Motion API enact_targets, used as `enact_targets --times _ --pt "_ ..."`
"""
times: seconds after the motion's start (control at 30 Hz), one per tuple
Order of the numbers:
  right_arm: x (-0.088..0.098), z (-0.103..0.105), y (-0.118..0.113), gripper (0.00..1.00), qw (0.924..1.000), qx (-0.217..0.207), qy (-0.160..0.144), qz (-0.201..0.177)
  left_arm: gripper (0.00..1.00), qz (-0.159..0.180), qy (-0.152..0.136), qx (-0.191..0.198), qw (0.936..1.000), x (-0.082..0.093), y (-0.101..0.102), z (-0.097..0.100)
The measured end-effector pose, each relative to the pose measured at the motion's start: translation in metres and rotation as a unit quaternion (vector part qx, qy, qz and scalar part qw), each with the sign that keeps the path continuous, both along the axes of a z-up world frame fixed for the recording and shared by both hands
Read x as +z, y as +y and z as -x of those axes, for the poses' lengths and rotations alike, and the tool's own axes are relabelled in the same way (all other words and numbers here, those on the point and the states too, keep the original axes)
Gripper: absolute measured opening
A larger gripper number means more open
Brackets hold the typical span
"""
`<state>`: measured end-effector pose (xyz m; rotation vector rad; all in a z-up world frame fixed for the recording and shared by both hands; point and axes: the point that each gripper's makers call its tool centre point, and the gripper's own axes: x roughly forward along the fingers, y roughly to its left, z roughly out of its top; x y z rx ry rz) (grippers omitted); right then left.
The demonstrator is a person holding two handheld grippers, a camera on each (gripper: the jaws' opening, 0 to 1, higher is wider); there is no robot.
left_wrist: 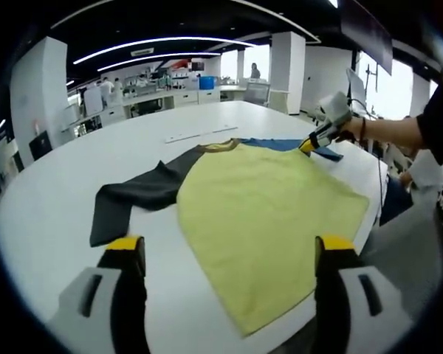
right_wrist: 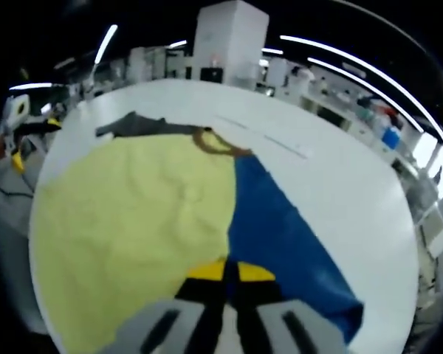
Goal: Fold the garment on the visible template until the final outline fits inside the template.
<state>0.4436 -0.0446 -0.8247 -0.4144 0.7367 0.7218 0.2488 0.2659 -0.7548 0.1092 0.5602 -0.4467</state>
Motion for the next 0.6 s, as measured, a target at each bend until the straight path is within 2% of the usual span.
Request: enact_targets --times 0.2,0.27,0.37,0.4,0.47,0.6 --pt "0.01 -0.005 -0.019 0.27 0.998 -0.06 0.001 -0.023 0.94 -0.002 -0.001 -0.001 1.0 0.0 0.003 -0.002" --pt "0.015 0.002 -0.024 0.39 0.9969 -0.075 0.002 -0.023 0.95 -0.003 -0.001 -0.001 1.0 -0.001 0.004 -0.002" --pt "0.021 0.001 -0.034 0.52 0.995 -0.095 -0.007 -0.031 0.97 -0.001 0.0 -0.002 1.0 0.0 0.003 -0.002" --pt "0.023 -0.004 -0.042 0.54 0.9944 -0.101 -0.007 -0.033 0.97 -0.002 -0.002 -0.003 1.0 0.0 0.003 -0.003" --pt "0.028 0.006 -0.047 0.57 0.9931 -0.112 -0.01 -0.035 0.98 -0.003 -0.002 -0.005 1.0 0.001 0.002 -0.002" --pt "0.029 0.012 -0.062 0.61 0.9898 -0.137 -0.006 -0.04 0.99 -0.003 -0.002 -0.006 1.0 0.002 0.0 -0.002"
